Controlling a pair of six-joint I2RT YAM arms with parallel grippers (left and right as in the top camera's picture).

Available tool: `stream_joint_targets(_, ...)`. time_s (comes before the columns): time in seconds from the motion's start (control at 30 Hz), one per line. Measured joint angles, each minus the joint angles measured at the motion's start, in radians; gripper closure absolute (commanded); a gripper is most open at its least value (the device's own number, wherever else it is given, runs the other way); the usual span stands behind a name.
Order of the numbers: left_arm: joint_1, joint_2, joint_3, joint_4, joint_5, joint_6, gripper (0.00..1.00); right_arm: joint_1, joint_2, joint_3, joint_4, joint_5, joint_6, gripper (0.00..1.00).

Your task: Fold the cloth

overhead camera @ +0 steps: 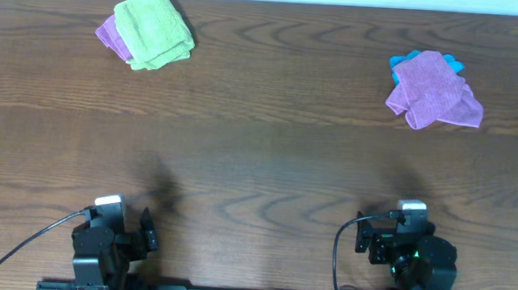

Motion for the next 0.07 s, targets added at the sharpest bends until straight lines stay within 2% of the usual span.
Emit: stream_joint_targets(0.07, 0.0, 0.0, 0.0, 0.0, 0.0, 0.0, 0.04, 0.0, 0.0, 0.0, 0.0, 0.0, 0.0, 0.01)
